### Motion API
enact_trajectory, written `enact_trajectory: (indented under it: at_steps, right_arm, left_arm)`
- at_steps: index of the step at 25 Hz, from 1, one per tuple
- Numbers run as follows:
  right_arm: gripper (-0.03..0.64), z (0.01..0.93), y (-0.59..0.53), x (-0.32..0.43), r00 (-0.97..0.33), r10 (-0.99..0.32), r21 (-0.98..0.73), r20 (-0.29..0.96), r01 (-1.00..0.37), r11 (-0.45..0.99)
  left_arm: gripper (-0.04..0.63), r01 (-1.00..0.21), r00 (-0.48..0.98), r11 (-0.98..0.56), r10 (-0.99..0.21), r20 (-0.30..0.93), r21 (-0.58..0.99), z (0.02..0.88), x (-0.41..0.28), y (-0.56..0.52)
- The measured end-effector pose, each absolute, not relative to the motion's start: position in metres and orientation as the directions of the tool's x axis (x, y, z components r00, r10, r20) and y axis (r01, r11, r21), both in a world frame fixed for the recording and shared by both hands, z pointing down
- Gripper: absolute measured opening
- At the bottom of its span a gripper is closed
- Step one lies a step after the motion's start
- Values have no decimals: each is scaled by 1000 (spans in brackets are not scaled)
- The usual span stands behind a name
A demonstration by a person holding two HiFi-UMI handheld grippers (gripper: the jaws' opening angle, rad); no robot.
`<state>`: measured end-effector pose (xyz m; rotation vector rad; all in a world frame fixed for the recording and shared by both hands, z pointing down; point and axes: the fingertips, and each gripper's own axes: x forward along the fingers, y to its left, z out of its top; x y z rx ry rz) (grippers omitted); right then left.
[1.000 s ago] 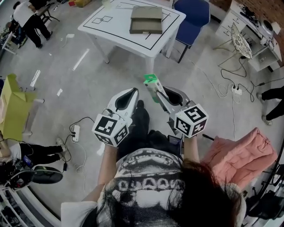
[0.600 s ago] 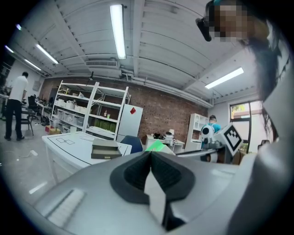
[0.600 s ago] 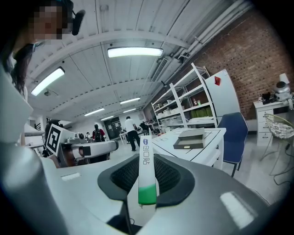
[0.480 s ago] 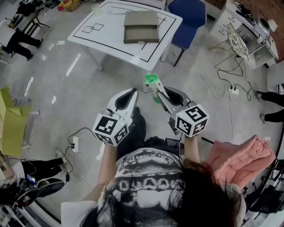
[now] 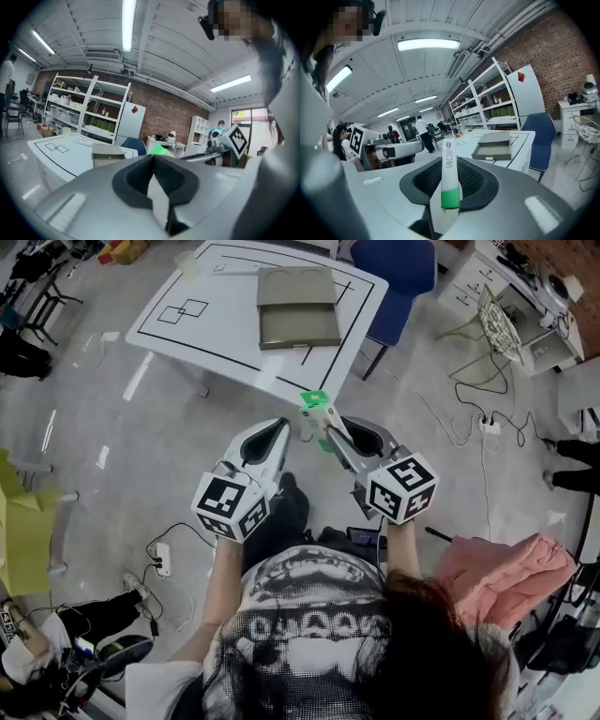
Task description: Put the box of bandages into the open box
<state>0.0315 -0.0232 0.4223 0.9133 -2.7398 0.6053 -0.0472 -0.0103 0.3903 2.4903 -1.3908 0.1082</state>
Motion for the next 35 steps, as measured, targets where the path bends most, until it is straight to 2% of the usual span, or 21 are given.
enact_trajectory:
  at_steps: [18, 27, 35]
  right_arm:
    - [98, 425, -112, -40, -752, -561, -302, 346, -655, 692]
    - [97, 433, -114, -36, -730, -568, -299, 380, -678, 671]
    - [98, 430, -137, -46, -766, -528, -312, 367, -636, 706]
  left_arm:
    - [0, -801, 592, -543, -780, 203, 253, 402, -118, -105]
    - [0, -774, 627, -570, -751, 207, 274, 411, -111, -113]
    - [0, -797, 597, -545, -773, 213, 260, 410, -117, -127]
